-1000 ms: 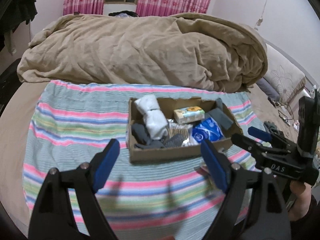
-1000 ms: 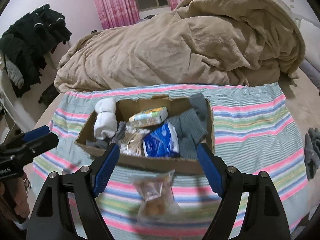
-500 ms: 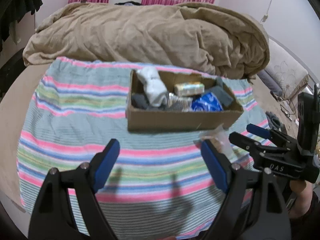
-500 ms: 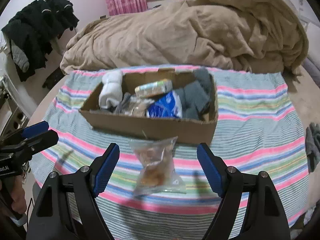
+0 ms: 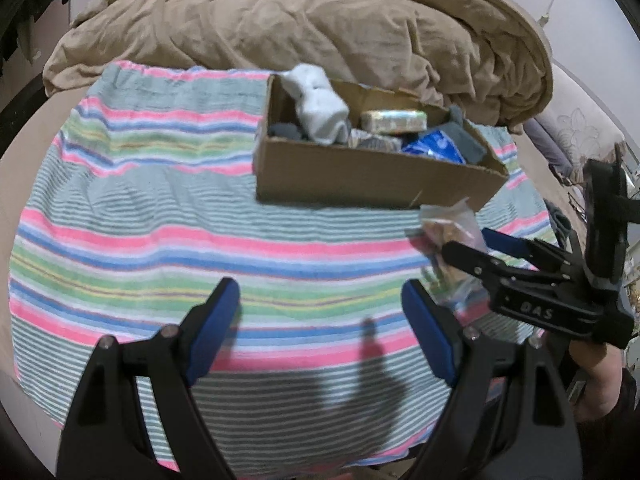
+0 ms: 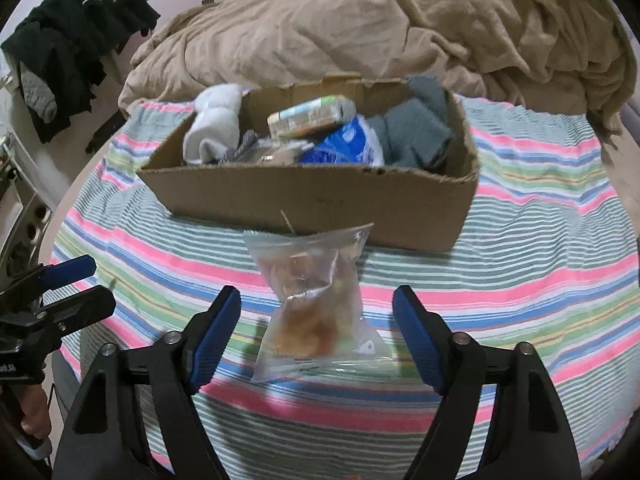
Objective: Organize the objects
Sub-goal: 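Move the right gripper to the clear snack bag and grasp it, then lower the snack bag into the box and open the right gripper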
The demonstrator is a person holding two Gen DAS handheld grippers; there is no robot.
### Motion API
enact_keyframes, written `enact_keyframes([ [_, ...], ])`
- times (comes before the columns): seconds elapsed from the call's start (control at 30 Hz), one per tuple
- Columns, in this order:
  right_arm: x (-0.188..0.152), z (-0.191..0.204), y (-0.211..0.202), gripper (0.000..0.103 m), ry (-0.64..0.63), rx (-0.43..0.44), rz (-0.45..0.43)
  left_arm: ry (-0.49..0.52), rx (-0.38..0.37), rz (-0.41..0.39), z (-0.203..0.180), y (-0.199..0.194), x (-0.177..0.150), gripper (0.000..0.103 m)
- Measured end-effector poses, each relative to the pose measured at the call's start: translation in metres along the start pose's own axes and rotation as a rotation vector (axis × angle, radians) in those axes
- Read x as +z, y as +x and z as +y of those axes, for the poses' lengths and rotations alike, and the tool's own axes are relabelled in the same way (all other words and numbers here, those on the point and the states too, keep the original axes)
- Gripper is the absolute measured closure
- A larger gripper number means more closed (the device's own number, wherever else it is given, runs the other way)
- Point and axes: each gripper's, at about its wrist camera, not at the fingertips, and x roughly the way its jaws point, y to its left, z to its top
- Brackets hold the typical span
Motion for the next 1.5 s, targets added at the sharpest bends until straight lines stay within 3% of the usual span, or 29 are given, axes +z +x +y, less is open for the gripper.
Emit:
enact_keyframes([
  [0.13,-0.004,0.001,0.014,0.049,-0.011,-0.007,0.027,-0.006,0.002,0.021,0.003,0.009,-0.003,0.019],
  [0.33,-0.006,-0.001,0.011,0.056,-0.02,0.014,0.014,-0.006,-0.003,0.036,0.003,0.014,-0.006,0.019],
  [0.97,0.025,-0.005,-0.054,0.057,-0.027,0.024,-0.119,0.024,-0.014,-0.05,-0.013,-0.013,0.027,0.019],
  [1.5,0.076,-0.024,-0.047,0.057,-0.013,-0.028,-0.165,0.066,-0.006,-0.132,-0.013,-0.013,0.081,0.019],
])
